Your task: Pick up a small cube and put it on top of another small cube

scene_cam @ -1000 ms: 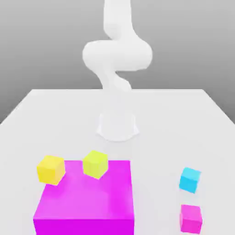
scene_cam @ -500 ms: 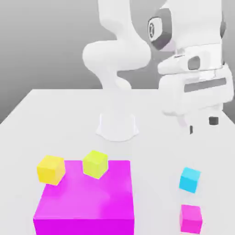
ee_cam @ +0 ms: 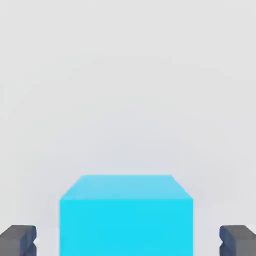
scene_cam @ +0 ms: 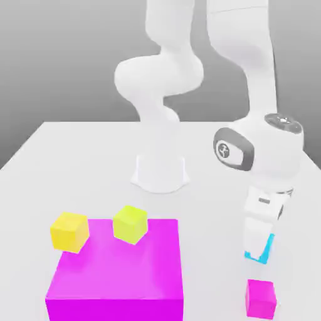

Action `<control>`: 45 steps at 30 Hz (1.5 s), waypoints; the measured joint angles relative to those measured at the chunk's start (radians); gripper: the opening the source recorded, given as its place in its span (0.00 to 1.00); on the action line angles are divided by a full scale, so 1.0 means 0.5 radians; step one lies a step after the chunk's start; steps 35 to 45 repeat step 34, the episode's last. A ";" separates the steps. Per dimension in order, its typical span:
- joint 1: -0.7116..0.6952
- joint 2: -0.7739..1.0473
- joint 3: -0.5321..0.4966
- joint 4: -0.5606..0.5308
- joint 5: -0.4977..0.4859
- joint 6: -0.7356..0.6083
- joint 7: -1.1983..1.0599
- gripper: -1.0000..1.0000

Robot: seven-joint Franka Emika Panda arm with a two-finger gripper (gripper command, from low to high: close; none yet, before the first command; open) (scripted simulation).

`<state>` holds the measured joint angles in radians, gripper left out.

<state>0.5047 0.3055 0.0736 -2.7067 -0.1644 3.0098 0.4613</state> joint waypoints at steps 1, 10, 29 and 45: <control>0.000 0.000 0.000 0.000 -0.001 0.000 0.001 0.00; -0.083 -0.309 0.123 -0.061 0.166 -0.249 -0.125 0.00; -0.926 -1.307 -0.577 -0.147 0.117 -1.150 -0.906 0.00; -0.925 -1.149 -0.597 -0.203 0.126 -0.937 -0.923 1.00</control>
